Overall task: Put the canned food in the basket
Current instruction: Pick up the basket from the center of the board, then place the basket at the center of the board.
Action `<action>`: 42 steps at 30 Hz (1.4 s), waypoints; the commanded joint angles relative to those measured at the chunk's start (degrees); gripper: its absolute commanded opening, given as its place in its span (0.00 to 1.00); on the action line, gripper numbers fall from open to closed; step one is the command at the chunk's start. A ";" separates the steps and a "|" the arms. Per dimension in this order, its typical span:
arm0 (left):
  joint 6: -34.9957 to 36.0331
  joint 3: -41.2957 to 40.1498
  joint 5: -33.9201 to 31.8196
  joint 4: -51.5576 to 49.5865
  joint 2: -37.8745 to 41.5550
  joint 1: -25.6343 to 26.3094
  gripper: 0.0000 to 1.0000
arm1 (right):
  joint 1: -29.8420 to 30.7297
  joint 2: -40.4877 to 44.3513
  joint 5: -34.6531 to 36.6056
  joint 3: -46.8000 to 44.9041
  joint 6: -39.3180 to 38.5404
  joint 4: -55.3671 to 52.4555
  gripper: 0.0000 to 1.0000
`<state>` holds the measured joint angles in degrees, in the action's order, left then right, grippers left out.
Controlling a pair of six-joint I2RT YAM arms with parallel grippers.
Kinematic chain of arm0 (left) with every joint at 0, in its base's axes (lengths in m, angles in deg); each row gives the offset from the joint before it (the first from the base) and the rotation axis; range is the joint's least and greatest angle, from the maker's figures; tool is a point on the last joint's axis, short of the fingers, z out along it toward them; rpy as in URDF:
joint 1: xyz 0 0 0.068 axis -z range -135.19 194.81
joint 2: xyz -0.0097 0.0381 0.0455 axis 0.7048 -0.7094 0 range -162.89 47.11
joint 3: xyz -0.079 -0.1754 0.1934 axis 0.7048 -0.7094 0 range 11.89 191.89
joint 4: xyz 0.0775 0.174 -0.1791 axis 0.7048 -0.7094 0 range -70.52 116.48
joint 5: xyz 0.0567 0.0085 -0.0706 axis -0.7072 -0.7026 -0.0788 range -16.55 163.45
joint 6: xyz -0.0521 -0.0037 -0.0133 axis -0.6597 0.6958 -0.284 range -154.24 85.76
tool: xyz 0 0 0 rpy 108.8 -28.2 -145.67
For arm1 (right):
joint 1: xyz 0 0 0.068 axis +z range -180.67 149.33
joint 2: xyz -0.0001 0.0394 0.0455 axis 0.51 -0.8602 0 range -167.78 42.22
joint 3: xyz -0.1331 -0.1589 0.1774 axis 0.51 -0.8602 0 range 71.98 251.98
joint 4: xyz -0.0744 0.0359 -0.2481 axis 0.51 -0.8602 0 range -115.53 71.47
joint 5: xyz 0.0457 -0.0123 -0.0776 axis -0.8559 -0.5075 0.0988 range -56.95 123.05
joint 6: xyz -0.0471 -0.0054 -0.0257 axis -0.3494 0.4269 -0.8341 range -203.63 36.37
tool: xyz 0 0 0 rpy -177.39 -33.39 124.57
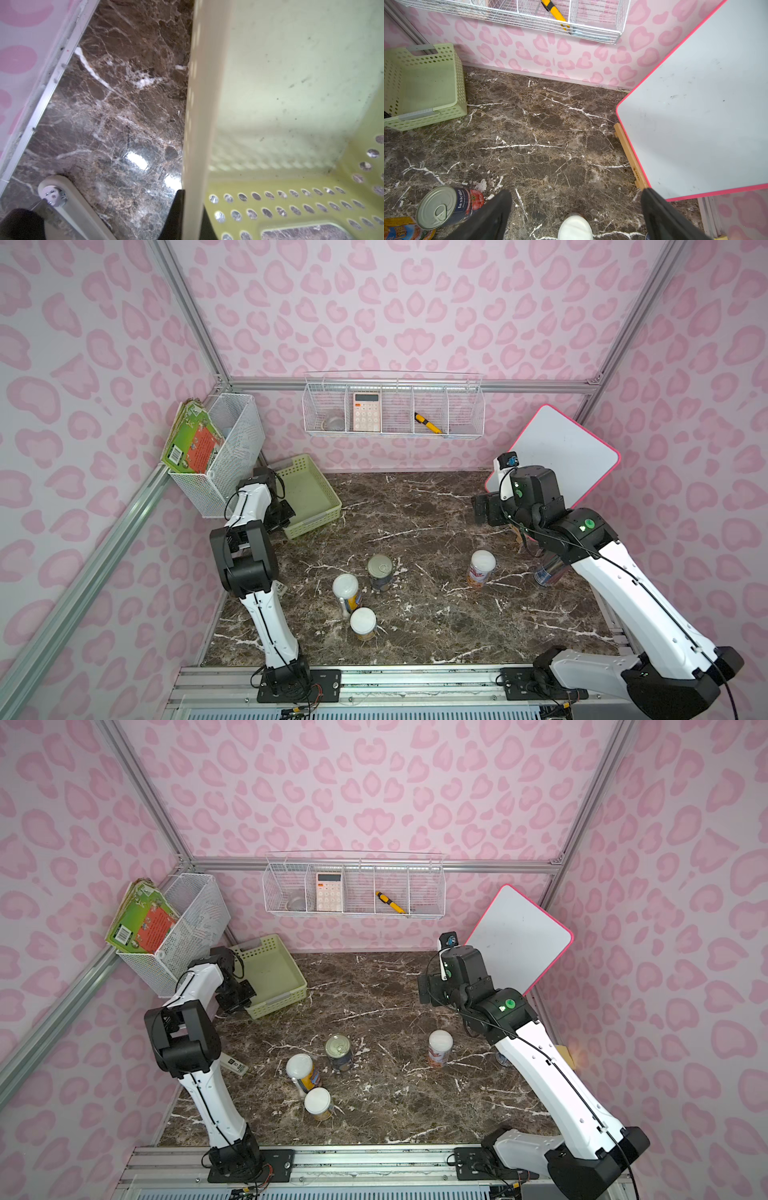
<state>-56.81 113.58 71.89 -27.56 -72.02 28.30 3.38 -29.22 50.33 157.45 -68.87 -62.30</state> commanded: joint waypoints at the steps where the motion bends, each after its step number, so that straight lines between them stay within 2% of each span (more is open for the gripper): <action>1: -1.05 0.17 0.71 -0.43 3.19 0.49 0.00 | 0.56 -0.17 -0.14 -0.52 0.18 2.08 1.00; 8: -2.15 -6.24 4.61 -1.30 14.59 3.00 0.00 | 0.94 0.90 -0.54 -2.54 1.05 2.94 1.00; 15: -1.09 -11.93 7.67 -6.66 27.86 5.96 0.00 | 1.08 3.38 -0.97 -5.28 2.01 3.03 1.00; 20: 1.78 -11.87 12.75 -8.59 36.85 6.71 0.00 | 1.09 5.31 -1.10 -6.99 2.68 3.14 1.00; 24: 1.59 -12.33 14.74 -13.34 41.95 9.65 0.00 | 1.09 7.03 -0.83 -9.58 3.29 3.43 1.00; 31: 1.34 -18.02 17.41 -18.23 50.04 10.30 0.00 | 1.05 8.94 -0.94 -11.02 3.99 3.44 1.00; 33: 0.83 -20.55 20.01 -19.20 51.77 10.86 0.00 | 1.05 9.29 -1.23 -11.40 4.20 3.69 1.00; 37: -1.64 -20.59 21.69 -21.80 55.27 15.34 0.00 | 1.03 9.89 -0.95 -11.70 4.40 3.93 1.00; 42: -7.90 -15.94 21.87 -24.71 57.94 24.93 0.00 | 0.82 11.31 -0.75 -12.57 5.46 4.93 1.00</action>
<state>-60.09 96.27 91.82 -51.04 -14.99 49.55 4.36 -18.44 49.28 145.16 -64.41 -59.44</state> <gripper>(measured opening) 0.096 0.997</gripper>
